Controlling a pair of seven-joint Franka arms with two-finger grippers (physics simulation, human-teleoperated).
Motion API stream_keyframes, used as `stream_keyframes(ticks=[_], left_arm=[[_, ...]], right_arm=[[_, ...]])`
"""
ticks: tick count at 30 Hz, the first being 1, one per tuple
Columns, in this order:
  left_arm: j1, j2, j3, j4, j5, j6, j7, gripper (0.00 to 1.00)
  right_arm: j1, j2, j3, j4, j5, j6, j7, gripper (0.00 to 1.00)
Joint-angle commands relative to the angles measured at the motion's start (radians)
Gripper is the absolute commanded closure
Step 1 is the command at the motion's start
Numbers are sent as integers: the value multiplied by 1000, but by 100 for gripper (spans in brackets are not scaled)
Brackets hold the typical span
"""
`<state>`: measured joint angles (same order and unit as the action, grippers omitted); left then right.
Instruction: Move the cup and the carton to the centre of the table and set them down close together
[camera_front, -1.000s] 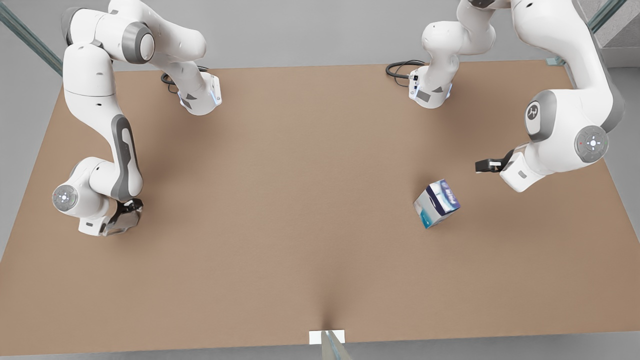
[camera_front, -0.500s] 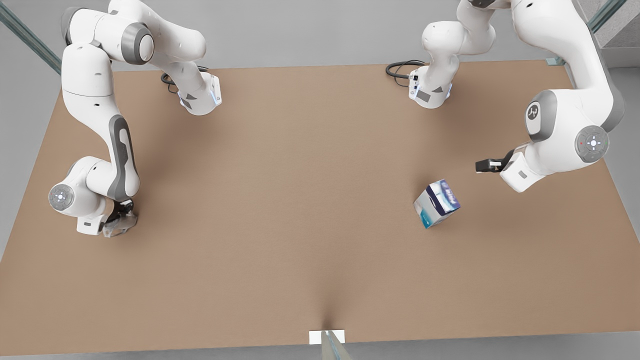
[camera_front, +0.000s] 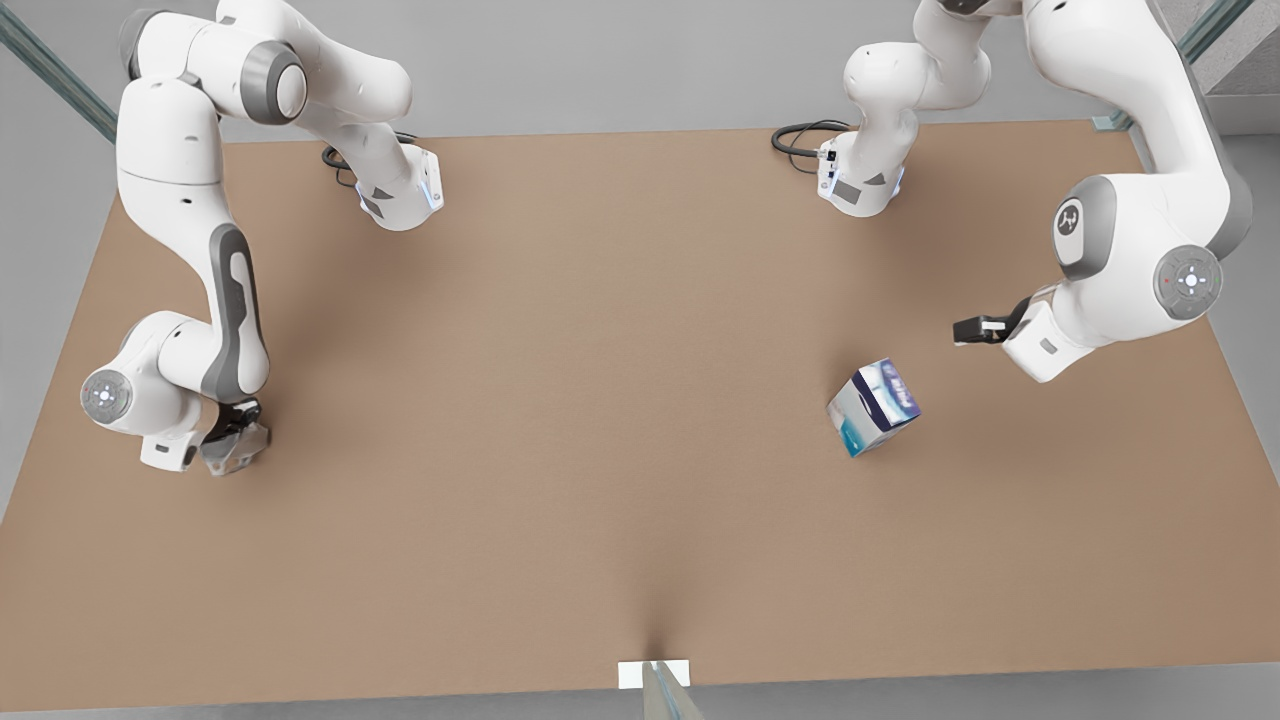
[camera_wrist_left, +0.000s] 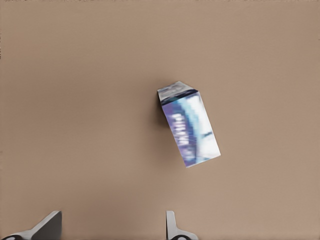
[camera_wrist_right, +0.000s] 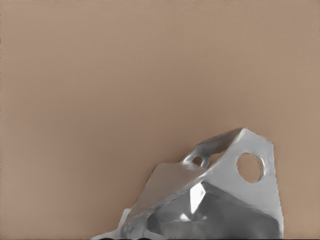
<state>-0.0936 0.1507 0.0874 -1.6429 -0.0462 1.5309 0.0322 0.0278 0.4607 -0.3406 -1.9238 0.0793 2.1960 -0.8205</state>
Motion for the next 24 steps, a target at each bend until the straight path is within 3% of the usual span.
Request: stream_keyframes(ticks=[1,8,15,21,24], left_arm=[[0,0,0,0,3,-2,0,0],[0,-5,0,-2,3,25,-29,0],[-37,-37,0,-61,3,74,-143,0],[-70,-72,-3,-110,-11,126,-393,0],[-92,-57,-5,-137,-12,179,-460,0]], right_arm=[[1,0,3,22,-3,-24,20,79],[15,-22,112,190,-7,-190,348,79],[18,19,397,390,-104,-306,1018,79],[198,183,404,658,-101,-390,1339,79],[330,265,362,807,-101,-410,1491,79]])
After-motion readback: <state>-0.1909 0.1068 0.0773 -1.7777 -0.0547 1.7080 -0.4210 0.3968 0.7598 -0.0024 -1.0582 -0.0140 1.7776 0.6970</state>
